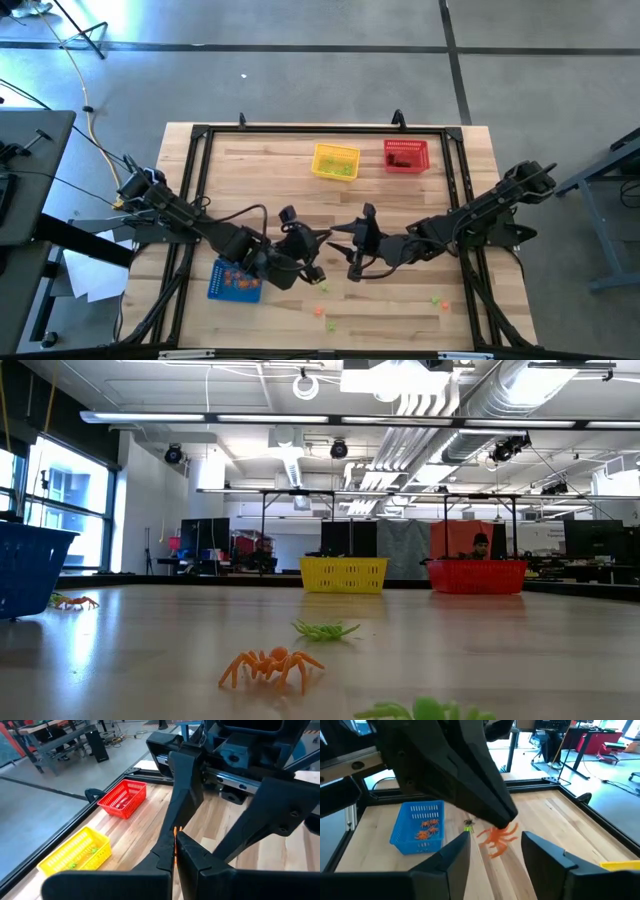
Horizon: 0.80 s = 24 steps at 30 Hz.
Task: Sort Halloween decoration
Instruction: Put the orange spider toy into the blue bin
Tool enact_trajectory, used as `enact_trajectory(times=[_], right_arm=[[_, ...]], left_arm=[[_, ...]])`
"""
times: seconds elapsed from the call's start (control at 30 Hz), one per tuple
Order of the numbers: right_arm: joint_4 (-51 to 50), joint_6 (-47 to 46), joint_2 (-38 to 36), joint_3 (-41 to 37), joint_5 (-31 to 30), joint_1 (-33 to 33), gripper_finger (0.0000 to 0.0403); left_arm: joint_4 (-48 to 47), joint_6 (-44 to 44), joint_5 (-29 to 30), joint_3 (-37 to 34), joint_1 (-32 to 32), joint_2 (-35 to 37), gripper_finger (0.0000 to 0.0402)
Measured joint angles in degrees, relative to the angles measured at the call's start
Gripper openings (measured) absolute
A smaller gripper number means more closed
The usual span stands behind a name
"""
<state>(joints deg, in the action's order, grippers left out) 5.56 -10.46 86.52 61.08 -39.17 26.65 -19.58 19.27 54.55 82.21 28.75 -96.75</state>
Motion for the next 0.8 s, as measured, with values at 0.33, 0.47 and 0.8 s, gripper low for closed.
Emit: enact_trajectory(times=[0.33, 0.47, 0.8], right_arm=[[-17.9, -11.7, -2.9, 0.0, 1.7, 0.0, 0.0174], [-27.4, -19.2, -4.3, 0.0, 1.9, 0.2, 0.0174], [-40.2, -28.7, -4.0, 0.0, 4.2, 0.5, 0.0174]], left_arm=[[-10.7, 7.2, -1.7, 0.0, -0.2, 0.3, 0.0], [-25.4, 23.0, -10.8, 0.0, 1.4, 1.0, 0.0], [-52.2, 63.7, -35.3, 0.0, 13.2, -1.1, 0.0]])
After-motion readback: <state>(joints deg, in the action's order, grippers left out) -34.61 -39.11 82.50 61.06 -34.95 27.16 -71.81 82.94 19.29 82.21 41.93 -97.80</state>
